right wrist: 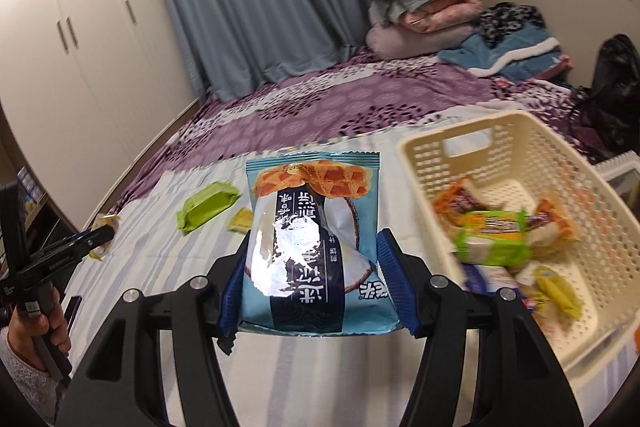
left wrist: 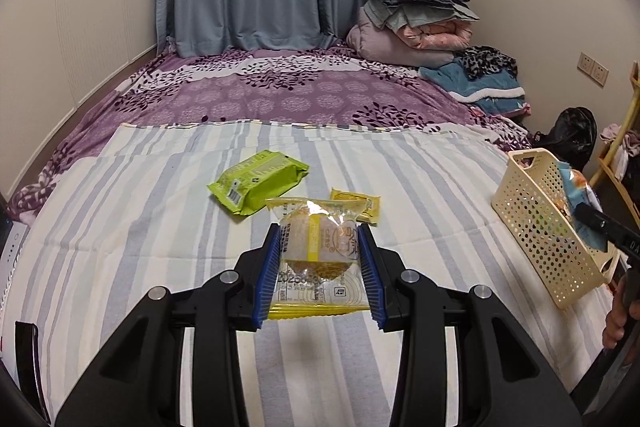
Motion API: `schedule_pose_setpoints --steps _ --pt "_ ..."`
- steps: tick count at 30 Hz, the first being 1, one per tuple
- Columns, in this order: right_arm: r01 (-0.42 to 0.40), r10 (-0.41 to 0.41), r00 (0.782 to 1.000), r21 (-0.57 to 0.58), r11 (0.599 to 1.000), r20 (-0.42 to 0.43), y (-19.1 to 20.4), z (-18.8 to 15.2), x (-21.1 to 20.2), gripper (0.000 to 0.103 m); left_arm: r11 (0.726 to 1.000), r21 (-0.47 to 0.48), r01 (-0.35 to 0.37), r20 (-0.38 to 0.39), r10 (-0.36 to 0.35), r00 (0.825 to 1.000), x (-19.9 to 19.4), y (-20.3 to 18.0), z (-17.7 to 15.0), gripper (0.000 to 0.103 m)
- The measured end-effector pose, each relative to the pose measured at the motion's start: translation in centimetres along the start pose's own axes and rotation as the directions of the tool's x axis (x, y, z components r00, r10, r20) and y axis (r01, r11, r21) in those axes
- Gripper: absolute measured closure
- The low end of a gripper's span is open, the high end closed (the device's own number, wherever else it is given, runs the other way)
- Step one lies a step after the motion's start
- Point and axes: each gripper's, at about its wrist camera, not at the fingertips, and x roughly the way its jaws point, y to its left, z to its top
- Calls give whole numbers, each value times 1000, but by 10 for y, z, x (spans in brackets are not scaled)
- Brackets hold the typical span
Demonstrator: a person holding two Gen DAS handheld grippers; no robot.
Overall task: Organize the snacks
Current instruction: 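Carry the wafer pack into the basket with the right gripper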
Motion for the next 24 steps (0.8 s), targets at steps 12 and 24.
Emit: schedule_pose_setpoints --steps 12,24 --pt "184 -196 979 172 968 56 -97 -8 -31 43 997 70 26 -14 -25 1000 5 -38 4 64" --pt "232 -251 966 222 947 61 -124 -15 -39 43 991 122 56 -19 -54 998 6 -69 8 64"
